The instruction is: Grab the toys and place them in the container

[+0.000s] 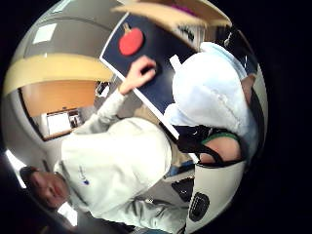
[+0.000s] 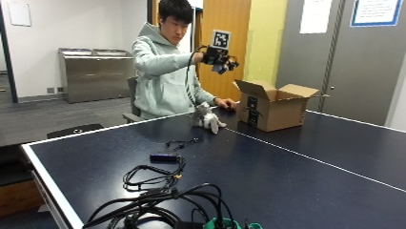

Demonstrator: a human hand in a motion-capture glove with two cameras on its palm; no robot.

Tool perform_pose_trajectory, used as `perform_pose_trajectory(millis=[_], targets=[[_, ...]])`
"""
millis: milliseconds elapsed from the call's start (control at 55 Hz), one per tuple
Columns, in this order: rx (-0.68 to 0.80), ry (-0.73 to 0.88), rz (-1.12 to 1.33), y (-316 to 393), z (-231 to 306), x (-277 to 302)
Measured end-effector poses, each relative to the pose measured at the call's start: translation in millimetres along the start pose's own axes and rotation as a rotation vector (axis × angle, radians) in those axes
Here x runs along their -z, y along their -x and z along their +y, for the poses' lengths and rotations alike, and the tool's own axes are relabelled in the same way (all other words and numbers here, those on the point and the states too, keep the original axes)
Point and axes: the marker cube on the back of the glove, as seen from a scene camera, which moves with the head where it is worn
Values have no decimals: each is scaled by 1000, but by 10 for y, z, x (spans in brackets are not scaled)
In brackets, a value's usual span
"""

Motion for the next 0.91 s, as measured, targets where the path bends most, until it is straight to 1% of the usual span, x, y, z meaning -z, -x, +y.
perform_pose_trajectory(millis=[36, 91, 145, 218, 273, 345, 400, 436, 509, 654, 709, 818, 836, 872, 890, 909], targets=[[-41, -37, -7, 29, -159, 204], [-148, -74, -1, 31, -446, 479], [-195, -95, 10, -40, -674, 650], [-240, -123, -126, -52, -955, 830], [-243, -130, -79, -157, -1117, 848], [-225, -162, -85, -237, -1288, 851], [-216, -178, 62, -443, -1360, 770], [-275, -201, 128, -605, -1403, 735], [-419, -252, 111, -715, -1492, 685], [-509, -216, 139, -977, -1337, 606], [-473, -226, 131, -974, -1216, 643], [-303, -258, 37, -931, -772, 810], [-315, -258, 45, -962, -679, 832], [-395, -251, 106, -1072, -509, 851], [-414, -246, 125, -1110, -425, 856], [-403, -243, 119, -1116, -337, 866]])
